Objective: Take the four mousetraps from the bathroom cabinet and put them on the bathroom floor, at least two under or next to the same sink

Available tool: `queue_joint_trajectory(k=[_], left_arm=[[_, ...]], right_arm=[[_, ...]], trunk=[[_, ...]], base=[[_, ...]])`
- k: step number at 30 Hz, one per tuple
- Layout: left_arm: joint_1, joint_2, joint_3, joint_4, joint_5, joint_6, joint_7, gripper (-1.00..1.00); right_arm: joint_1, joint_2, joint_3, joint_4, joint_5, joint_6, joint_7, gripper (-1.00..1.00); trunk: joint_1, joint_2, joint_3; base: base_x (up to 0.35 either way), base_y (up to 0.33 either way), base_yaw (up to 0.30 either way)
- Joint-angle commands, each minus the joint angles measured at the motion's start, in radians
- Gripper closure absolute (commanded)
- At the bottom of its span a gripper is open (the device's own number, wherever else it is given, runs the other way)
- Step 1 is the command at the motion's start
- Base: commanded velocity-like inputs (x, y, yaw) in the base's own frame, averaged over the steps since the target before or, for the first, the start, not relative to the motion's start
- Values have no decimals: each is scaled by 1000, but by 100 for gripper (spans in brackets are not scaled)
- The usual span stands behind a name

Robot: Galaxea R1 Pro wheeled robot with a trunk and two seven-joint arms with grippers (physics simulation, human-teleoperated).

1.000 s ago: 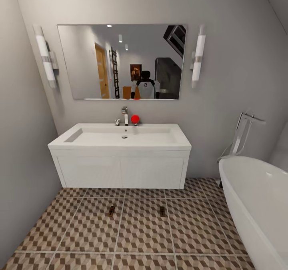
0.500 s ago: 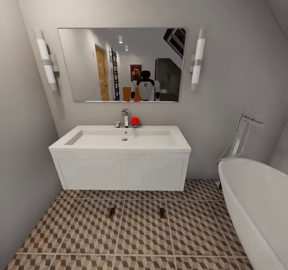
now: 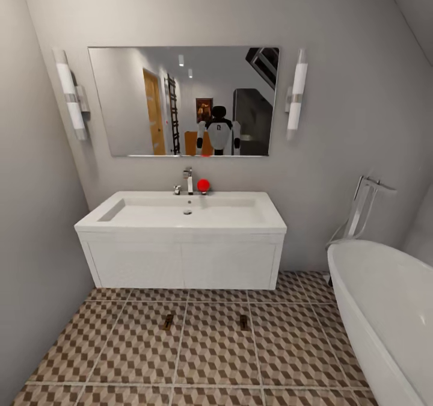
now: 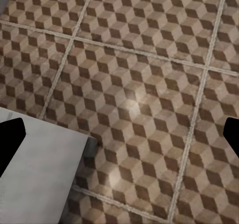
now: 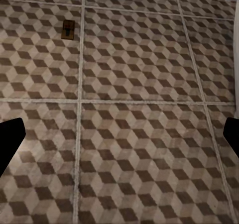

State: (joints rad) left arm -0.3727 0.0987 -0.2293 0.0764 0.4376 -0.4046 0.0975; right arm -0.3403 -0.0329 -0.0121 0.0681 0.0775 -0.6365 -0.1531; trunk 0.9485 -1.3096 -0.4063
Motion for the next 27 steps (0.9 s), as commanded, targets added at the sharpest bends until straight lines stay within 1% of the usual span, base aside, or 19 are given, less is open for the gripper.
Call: queue_joint_trajectory(k=[1,27], left_arm=[[-2,-1,-8,3,4,-5,2,-100],[-2,0,-8,3,4,-6,-1,-100]], right_arm=[[-2,0,-1,4,8,-5,-6,-100],[-2,0,-2,4,8,-5,-7,-100]], trunk=[[-4,7,2],[-104,189,84]], base=[[0,0,0],[0,0,0]])
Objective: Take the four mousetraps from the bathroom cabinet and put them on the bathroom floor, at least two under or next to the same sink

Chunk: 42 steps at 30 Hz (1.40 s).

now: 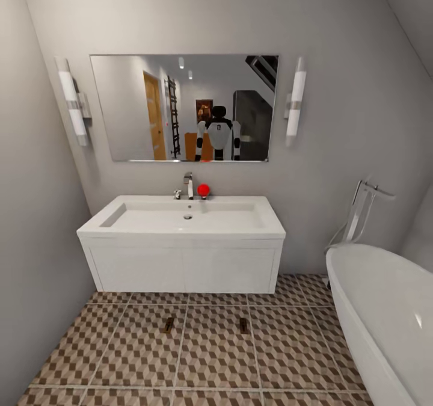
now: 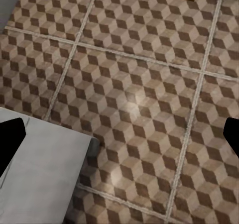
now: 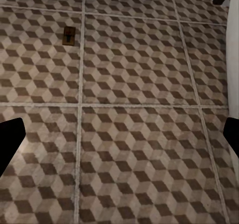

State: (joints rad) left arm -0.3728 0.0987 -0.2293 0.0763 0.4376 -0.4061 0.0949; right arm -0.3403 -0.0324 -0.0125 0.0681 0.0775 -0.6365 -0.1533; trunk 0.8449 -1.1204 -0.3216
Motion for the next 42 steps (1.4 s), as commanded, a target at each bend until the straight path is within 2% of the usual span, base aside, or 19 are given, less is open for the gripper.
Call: queue_joint_trajectory(k=[1,42], left_arm=[[-2,-1,-8,3,4,-5,2,-100],[-2,-2,-8,3,4,-5,5,-100]], right_arm=[[-2,0,-1,4,8,-5,-6,-100],[-2,-1,-4,3,4,-8,-7,-100]], trunk=[[-4,6,2],[-161,293,131]], base=[[0,0,0],[0,0,0]])
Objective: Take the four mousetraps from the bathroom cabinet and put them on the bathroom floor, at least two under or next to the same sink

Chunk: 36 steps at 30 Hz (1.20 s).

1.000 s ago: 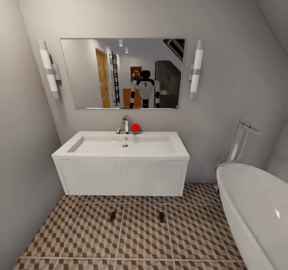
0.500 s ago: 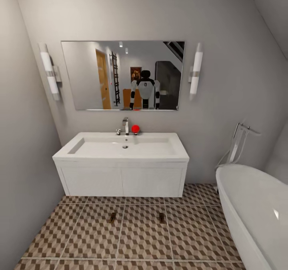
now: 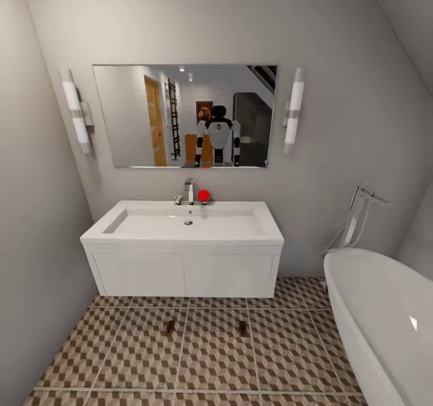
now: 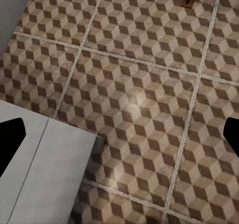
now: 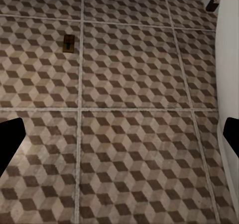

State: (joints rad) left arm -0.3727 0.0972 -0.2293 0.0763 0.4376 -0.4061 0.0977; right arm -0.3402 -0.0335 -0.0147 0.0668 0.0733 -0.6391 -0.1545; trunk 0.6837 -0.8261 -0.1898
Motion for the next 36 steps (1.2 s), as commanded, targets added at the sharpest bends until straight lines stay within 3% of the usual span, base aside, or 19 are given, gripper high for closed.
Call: queue_joint_trajectory(k=[1,36], left_arm=[[-2,-1,-8,3,4,-5,2,-100],[-2,-2,-8,3,4,-5,1,-100]], right_arm=[[-2,0,-1,4,7,-5,-6,-100],[-2,0,1,4,12,-4,-5,-100]], trunk=[[-4,6,2],[-138,251,111]], base=[[0,0,0],[0,0,0]])
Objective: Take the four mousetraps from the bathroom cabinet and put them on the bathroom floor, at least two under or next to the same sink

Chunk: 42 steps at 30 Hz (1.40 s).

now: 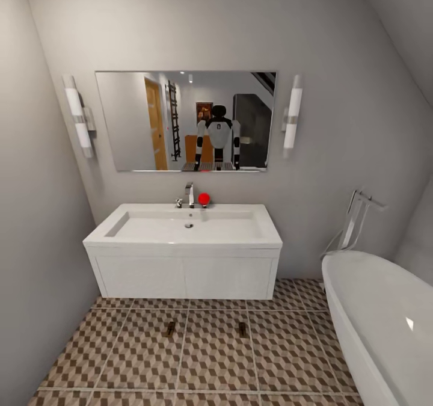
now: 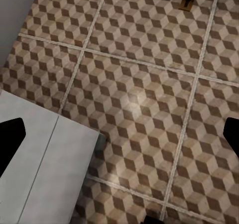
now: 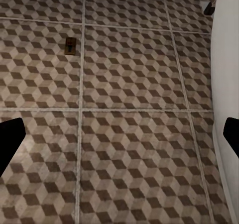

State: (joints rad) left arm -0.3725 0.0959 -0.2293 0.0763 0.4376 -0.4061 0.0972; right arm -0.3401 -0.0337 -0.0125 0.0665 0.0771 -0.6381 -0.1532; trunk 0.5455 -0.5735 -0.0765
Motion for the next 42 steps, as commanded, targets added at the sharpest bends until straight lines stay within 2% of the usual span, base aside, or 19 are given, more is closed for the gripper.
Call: queue_joint_trajectory(k=[1,25,42], left_arm=[[-2,-1,-8,3,4,-5,1,-100],[-2,-1,-9,4,4,-4,-5,-100],[-2,-2,-9,3,4,-4,-5,-100]], right_arm=[[-2,0,-1,4,9,-5,-6,-100],[-2,0,-2,4,6,-6,-6,-100],[-2,0,-1,4,6,-6,-6,-100]], trunk=[[-3,6,1],[-95,174,77],[-96,174,77]], base=[[0,0,0],[0,0,0],[0,0,0]])
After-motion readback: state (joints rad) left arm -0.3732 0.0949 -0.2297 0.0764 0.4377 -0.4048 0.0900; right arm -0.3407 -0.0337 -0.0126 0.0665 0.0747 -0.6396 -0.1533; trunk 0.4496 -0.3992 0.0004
